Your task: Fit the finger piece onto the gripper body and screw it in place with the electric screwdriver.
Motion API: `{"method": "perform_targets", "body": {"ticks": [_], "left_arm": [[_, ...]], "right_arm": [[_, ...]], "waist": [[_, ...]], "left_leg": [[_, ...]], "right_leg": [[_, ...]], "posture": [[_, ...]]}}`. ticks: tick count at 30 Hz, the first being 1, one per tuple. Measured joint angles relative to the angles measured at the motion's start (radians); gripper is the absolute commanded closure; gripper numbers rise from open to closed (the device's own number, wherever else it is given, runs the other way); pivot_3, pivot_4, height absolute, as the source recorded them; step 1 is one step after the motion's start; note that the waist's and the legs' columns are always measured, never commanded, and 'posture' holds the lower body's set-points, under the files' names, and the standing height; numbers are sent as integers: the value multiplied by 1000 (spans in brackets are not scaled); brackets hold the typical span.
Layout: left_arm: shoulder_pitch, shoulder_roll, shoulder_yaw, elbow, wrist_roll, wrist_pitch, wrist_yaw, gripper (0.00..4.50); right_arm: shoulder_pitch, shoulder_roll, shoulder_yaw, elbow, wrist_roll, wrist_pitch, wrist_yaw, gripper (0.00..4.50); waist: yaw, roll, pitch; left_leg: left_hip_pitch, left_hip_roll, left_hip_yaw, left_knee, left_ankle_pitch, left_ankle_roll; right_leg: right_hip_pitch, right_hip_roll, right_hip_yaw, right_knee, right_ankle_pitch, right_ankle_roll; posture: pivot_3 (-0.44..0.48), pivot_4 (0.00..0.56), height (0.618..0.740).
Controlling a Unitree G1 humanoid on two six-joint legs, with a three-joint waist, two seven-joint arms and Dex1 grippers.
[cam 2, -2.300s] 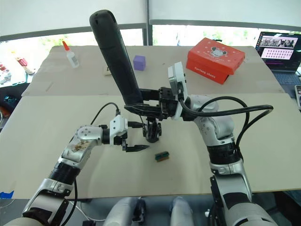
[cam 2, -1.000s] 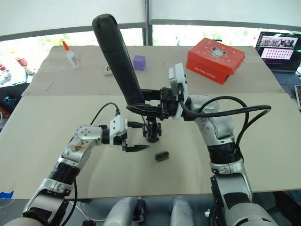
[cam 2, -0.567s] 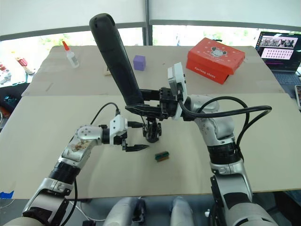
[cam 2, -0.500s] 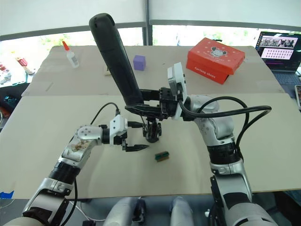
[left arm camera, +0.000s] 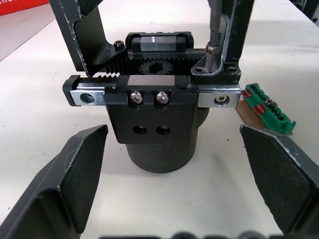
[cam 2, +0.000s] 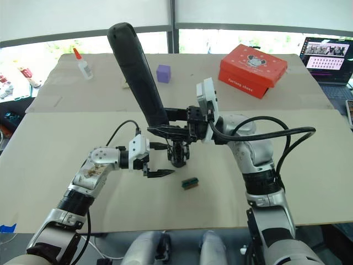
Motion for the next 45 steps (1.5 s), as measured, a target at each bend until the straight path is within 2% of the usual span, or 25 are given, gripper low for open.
{"method": "perform_targets", "body": {"ticks": [33, 45], "left_arm": [[-3, -3, 0, 3, 3, -2, 6, 0], [-39, -38, -2, 95, 33, -17, 25, 0]], "right_arm": [[-18, -12, 4, 42, -15, -44, 35, 2613], [11, -10, 8, 17, -15, -44, 16, 2613]], "waist": [[0, 0, 0], [1, 0, 0]], "left_leg": [[0, 0, 0, 0, 0, 0], [0, 0, 0, 0, 0, 0]], "right_leg": [[0, 0, 0, 0, 0, 0], [0, 0, 0, 0, 0, 0]], "posture": [[0, 150, 740], [0, 150, 740]]}}
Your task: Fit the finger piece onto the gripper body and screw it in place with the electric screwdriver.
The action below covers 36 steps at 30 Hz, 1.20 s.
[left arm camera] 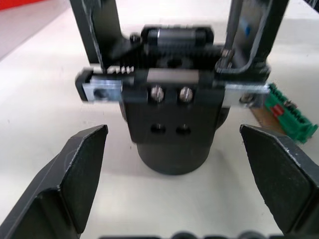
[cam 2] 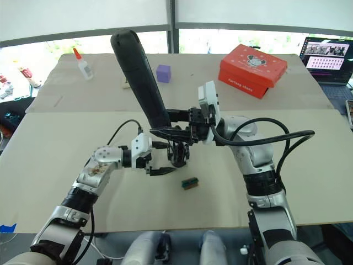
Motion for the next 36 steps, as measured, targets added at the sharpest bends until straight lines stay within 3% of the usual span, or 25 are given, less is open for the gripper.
{"method": "perform_targets", "body": {"ticks": [15, 18, 21, 36], "left_arm": [[-60, -57, -9, 123, 26, -44, 4, 0], [-73, -73, -10, 142, 37, -61, -1, 847], [-74, -90, -15, 161, 37, -77, -12, 2169], [-103, -99, -21, 241, 43, -143, -23, 2196]], "right_arm": [[8, 0, 1, -7, -17, -15, 1, 2613], [8, 1, 1, -7, -20, -17, 1, 2613], [8, 0, 1, -4, -22, -17, 0, 2613], [57, 10, -23, -24, -13, -20, -76, 2613]], "waist": [[1, 0, 0], [2, 0, 0], [3, 0, 0], [5, -2, -2]], "left_leg": [[0, 0, 0, 0, 0, 0], [0, 0, 0, 0, 0, 0], [0, 0, 0, 1, 0, 0], [2, 0, -1, 2, 0, 0]], "right_leg": [[0, 0, 0, 0, 0, 0], [1, 0, 0, 0, 0, 0], [1, 0, 0, 0, 0, 0], [3, 0, 0, 1, 0, 0]], "posture": [[0, 150, 740], [0, 150, 740], [0, 150, 740], [0, 150, 740]]}}
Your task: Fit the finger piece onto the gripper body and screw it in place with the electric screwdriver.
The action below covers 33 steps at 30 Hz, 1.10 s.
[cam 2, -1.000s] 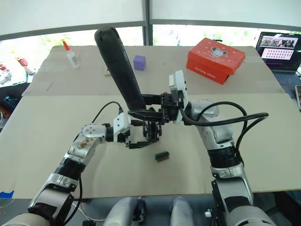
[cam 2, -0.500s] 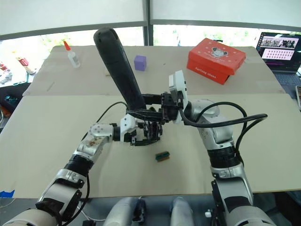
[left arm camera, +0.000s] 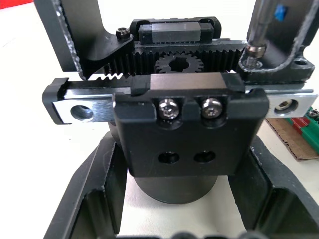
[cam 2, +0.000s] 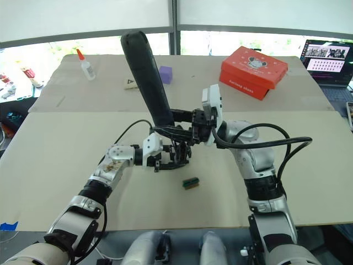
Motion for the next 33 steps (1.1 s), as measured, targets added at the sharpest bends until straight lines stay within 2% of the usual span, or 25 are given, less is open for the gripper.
{"method": "perform_targets", "body": {"ticks": [33], "left_arm": [[-1, 6, -1, 4, 2, 2, -2, 2196]], "right_arm": [[194, 52, -39, -109, 32, -141, -112, 2613]], "waist": [[-3, -4, -5]], "left_leg": [[1, 0, 0, 0, 0, 0]], "right_leg": [[0, 0, 1, 0, 0, 0]], "posture": [[0, 150, 740]]}}
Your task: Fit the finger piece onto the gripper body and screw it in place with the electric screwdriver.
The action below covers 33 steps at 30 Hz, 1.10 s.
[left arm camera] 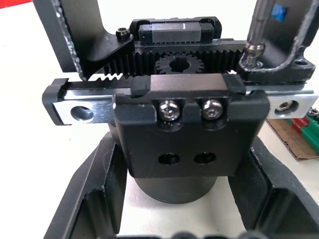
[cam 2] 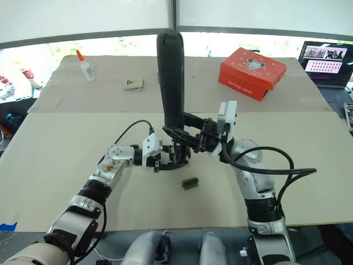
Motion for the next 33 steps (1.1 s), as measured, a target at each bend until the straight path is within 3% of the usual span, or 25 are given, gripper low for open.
{"method": "perform_targets", "body": {"ticks": [16, 33], "left_arm": [[-1, 8, -3, 3, 1, 0, -2, 2196], [-2, 9, -5, 8, 12, -1, -2, 2196]], "right_arm": [[52, -6, -19, -33, 3, -17, -32, 2613], [-23, -25, 82, 21, -30, -14, -2, 2613]], "waist": [[-4, 0, -4], [-7, -1, -10]], "left_leg": [[1, 0, 0, 0, 0, 0], [5, 1, 0, -2, 0, 0]], "right_leg": [[0, 0, 0, 0, 0, 0], [4, 0, 0, -1, 0, 0]], "posture": [[0, 150, 740], [0, 150, 740]]}}
